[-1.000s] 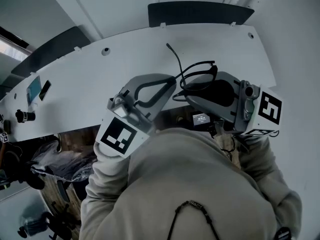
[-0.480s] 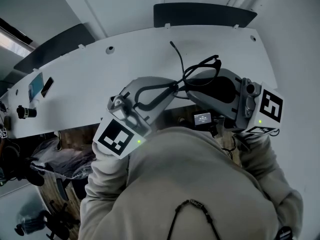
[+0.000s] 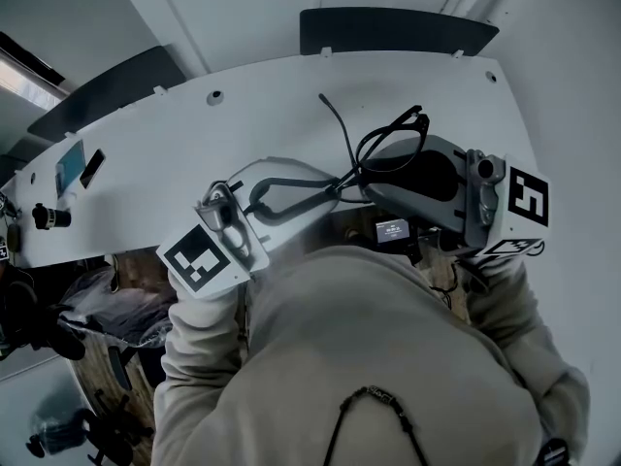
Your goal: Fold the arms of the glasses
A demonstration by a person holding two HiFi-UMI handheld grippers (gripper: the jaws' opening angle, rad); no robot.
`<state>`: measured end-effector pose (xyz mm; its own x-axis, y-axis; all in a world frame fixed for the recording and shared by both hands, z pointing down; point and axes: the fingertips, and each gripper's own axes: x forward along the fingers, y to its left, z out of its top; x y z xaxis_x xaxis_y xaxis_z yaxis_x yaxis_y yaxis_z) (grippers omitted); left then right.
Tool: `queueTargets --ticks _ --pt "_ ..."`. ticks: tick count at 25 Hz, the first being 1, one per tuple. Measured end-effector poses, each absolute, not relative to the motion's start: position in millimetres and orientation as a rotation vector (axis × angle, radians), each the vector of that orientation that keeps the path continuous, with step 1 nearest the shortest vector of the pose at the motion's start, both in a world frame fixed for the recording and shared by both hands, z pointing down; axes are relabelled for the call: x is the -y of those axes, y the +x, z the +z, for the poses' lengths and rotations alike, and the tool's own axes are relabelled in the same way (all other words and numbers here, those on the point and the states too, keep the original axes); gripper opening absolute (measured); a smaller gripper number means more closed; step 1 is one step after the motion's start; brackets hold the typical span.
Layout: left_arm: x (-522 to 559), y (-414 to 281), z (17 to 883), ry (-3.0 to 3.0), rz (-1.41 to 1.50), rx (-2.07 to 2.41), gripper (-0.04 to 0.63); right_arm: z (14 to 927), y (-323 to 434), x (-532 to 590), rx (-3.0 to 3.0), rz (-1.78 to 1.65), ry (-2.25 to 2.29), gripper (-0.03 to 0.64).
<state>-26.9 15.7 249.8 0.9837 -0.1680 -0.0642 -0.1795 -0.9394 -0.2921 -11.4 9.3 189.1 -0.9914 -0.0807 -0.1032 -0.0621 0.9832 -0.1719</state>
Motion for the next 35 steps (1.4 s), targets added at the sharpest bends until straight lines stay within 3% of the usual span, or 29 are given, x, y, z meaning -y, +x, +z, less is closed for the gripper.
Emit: queueTargets --ticks 8,18,28,35 --pt "8 -23 264 -2.904 0.033 -0.4 0.043 202 -14 -18 -3.109 -0.201 -0.066 0.058" --pt "35 -45 254 -3.073 0.309 -0.634 0.229 208 -7 -17 -3.128 -0.181 -0.078 0.058" --pt "54 -78 282 -3.197 0.362 -0.792 0.229 206 -3 -19 -3.133 -0.148 -0.052 0.058" --pt "77 -56 280 -3.31 0.31 -0.834 0.207 217 -26 -46 -3.221 -0.061 0.096 0.058"
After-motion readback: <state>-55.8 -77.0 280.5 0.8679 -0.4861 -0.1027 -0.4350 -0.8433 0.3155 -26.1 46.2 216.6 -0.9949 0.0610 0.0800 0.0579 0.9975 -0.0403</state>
